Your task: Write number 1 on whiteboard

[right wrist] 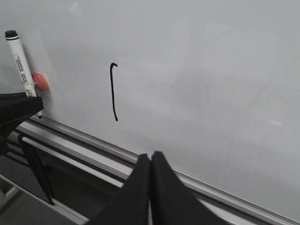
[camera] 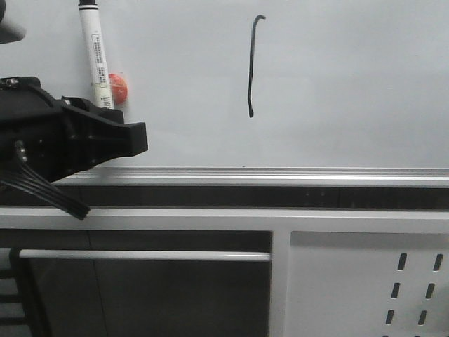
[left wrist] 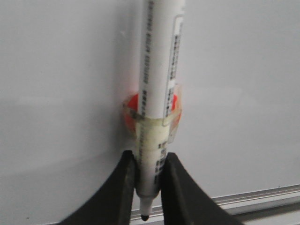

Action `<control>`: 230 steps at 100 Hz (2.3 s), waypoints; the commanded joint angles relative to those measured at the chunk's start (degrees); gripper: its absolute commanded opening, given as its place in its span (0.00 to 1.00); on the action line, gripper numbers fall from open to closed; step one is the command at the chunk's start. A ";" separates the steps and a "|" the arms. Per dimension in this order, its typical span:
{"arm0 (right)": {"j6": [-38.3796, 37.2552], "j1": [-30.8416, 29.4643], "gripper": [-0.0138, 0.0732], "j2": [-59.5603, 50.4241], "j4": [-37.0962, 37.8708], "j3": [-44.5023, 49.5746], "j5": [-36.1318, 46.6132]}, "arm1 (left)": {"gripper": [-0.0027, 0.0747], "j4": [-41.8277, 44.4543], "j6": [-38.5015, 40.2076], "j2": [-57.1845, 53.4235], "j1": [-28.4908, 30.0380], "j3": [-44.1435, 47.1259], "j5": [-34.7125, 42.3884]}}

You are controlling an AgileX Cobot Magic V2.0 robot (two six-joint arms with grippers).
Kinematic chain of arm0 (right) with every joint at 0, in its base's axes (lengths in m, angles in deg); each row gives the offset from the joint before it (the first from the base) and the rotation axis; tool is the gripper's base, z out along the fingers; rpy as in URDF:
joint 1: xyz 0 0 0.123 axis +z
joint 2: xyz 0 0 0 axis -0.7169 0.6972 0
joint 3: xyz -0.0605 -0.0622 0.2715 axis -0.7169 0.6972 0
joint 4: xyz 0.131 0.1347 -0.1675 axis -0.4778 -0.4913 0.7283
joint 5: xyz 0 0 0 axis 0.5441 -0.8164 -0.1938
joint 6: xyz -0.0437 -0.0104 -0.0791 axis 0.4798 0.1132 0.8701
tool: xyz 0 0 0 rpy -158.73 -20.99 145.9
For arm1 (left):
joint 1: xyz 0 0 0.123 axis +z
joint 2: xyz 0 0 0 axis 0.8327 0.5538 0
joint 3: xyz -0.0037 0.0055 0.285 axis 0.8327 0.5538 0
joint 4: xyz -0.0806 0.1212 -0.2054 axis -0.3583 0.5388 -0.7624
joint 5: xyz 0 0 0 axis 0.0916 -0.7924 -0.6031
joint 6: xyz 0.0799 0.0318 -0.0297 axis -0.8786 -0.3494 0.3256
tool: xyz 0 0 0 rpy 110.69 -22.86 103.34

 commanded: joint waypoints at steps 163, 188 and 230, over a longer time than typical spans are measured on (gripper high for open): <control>0.51 0.00 0.07 -0.06 3.62 -1.43 -0.23 | 0.63 3.69 1.57 -12.96 -0.81 9.38 14.36; 1.59 0.00 0.07 -0.06 3.52 -1.43 0.51 | 0.01 6.12 -9.06 -25.06 -4.27 16.52 14.36; 4.59 0.00 0.07 -1.38 6.73 -1.43 1.74 | 0.01 -9.16 -37.02 -54.11 -8.81 18.02 -0.97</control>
